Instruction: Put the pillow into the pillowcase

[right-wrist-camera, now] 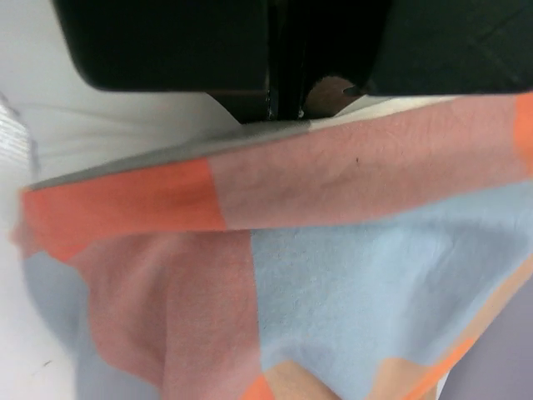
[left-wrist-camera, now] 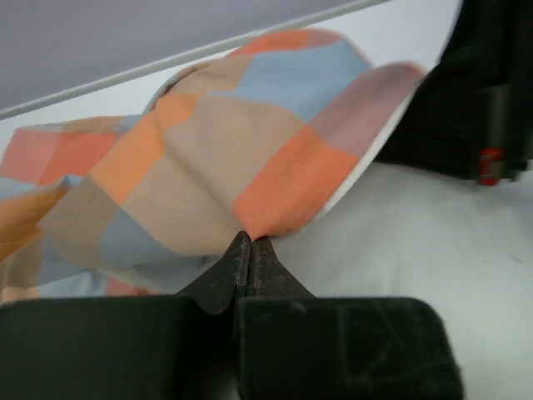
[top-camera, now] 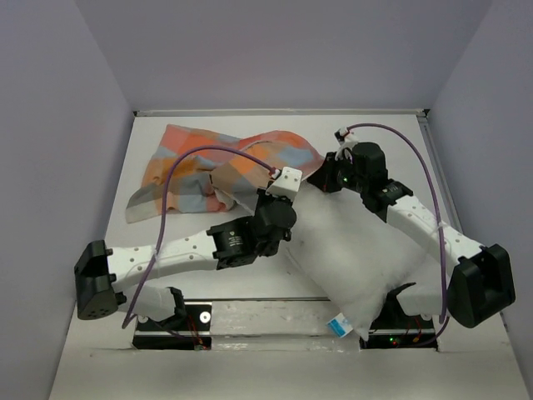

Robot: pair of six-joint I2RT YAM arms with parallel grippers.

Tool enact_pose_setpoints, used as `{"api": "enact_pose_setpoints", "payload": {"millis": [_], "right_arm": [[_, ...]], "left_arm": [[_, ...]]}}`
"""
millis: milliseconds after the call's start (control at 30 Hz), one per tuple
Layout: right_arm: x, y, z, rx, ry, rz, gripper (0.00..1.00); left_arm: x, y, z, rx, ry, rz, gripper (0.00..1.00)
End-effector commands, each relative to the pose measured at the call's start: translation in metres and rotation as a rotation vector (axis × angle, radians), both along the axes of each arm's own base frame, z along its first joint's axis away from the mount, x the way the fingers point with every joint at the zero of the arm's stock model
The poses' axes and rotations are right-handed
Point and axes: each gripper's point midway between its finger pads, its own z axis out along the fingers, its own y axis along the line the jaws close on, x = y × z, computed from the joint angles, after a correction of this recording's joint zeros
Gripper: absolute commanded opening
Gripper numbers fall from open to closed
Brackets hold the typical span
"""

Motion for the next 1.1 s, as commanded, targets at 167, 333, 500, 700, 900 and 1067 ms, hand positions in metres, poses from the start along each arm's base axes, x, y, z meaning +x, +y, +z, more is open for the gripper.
{"api": "enact_pose_setpoints", "payload": {"millis": [167,333,500,700,900,1067], "right_arm": [[0.004,0.062,0.068,0.085,-0.293,-0.002,0.0],[0.003,0.091,0.038,0.075,-0.23,-0.054,0.0],[0.021,0.057,0.039,0.042,-0.213,-0.257,0.0],[-0.006,0.0,0.123,0.072,-0.394,-0.344,0.0],[-0.019,0.0,0.149,0.065,-0.506,-0.259,0.0],[-0.003,0.056,0.103,0.052,-0.475,-0.16,0.0]], "left_arm": [[-0.052,-0.034,0.188,-0.63,-0.072,-0.398,0.0],[-0.052,-0.041,0.227,-0.736,-0.073,-0.474,0.0],[-0.058,-0.055,0.2,-0.744,0.009,-0.515,0.0],[-0.049,-0.001,0.153,-0.75,0.045,-0.377,0.0],[-0.035,0.054,0.149,-0.794,0.009,-0.271,0.0],[-0.039,0.005,0.163,-0.815,0.066,-0.447,0.0]]}}
